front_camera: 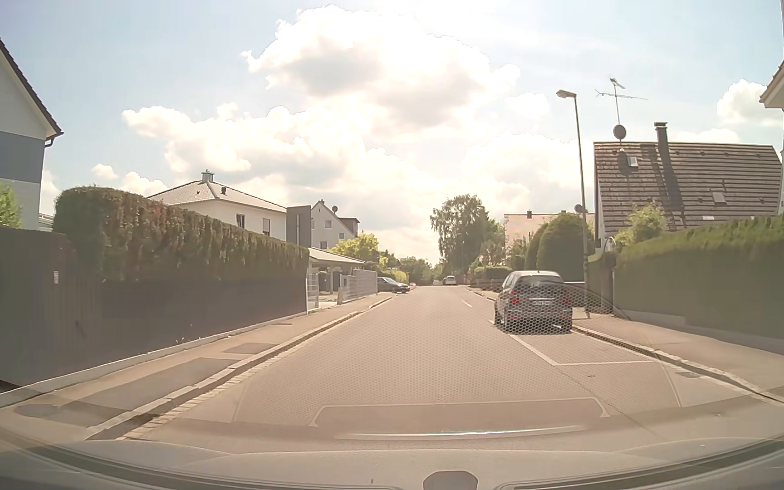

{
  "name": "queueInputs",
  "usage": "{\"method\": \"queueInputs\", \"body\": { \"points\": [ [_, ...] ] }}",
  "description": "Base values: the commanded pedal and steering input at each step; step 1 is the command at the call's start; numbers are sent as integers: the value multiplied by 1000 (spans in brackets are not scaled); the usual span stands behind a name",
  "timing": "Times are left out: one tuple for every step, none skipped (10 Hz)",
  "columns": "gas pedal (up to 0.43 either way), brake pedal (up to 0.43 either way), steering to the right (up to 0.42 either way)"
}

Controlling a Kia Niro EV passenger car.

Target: Follow the waypoints while adhering to traffic rules and regulations

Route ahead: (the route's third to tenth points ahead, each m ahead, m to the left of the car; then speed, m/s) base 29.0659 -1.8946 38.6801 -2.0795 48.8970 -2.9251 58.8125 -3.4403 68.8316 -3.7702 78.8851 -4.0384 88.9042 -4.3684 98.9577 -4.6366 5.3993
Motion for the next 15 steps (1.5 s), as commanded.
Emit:
{"method": "queueInputs", "body": {
  "points": [
    [98, 0, 5],
    [67, 0, 5],
    [59, 0, 4],
    [39, 0, 3],
    [39, 0, 3],
    [39, 0, 4],
    [20, 0, 3],
    [20, 0, 3],
    [20, 0, 3],
    [20, 0, 3],
    [20, 0, 3],
    [20, 0, 2],
    [20, 0, -1],
    [20, 0, -4],
    [20, 0, -4]
  ]
}}
